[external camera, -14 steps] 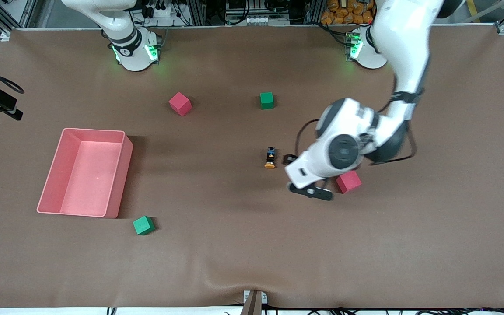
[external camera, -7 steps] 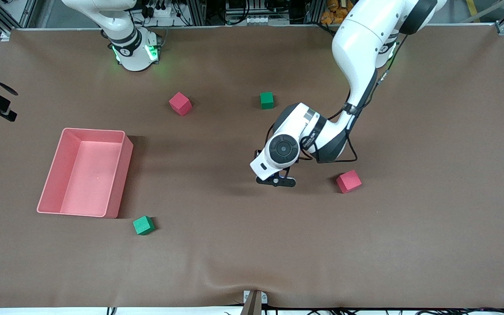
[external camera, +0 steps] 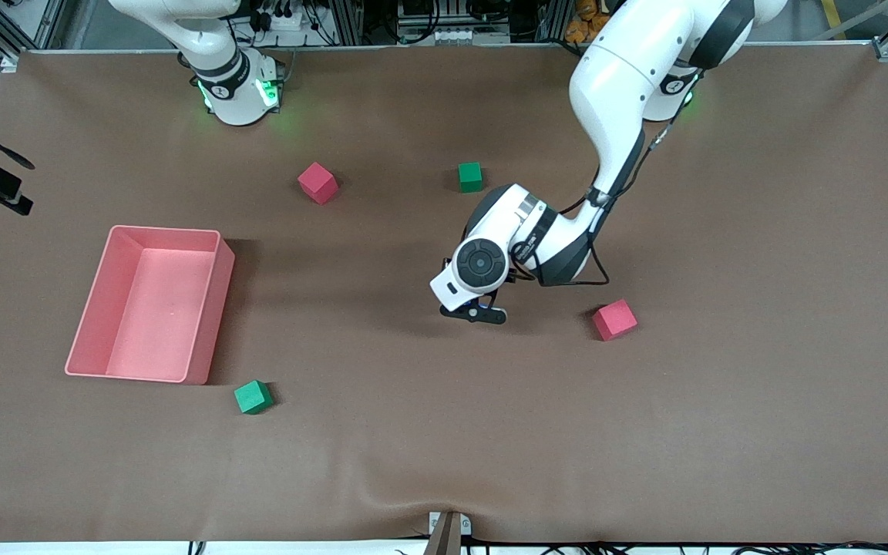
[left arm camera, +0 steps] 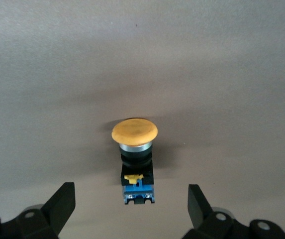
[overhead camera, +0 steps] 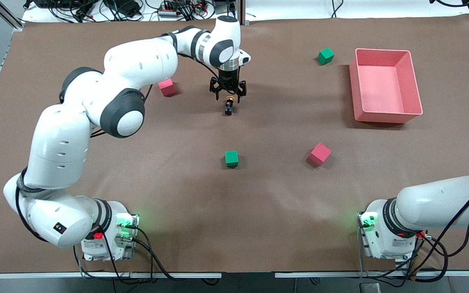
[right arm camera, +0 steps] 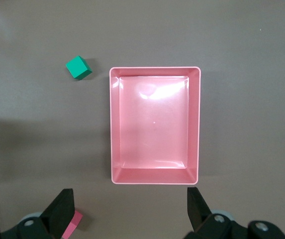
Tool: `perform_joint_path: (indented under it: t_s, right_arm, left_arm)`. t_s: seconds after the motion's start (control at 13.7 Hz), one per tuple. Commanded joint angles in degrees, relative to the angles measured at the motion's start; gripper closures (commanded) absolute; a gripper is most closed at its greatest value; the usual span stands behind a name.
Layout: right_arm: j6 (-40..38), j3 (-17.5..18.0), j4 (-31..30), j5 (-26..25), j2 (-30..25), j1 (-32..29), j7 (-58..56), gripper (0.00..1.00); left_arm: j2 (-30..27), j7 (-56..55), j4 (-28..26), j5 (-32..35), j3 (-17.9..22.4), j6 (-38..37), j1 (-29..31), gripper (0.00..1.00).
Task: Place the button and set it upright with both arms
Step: 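Close the left gripper around the button base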
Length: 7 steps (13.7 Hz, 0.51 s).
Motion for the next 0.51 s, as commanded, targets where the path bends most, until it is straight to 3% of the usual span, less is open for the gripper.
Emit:
perform_joint_path:
  t_s: [0.0, 0.44]
  right_arm:
    - [-0.7, 0.6, 1.3, -0.4, 0.6, -0.1, 0.6, 0.00]
    - [-2.4, 0.5, 1.2, -0.6, 0.8, -0.2, 0.8, 0.00]
  left_arm:
    - [0.9, 1.3, 2.0, -0.8, 0.6, -1.6, -0.4, 0.00]
    - [2.4, 1.2, 1.9, -0.9, 0.6, -2.3, -1.2, 0.22]
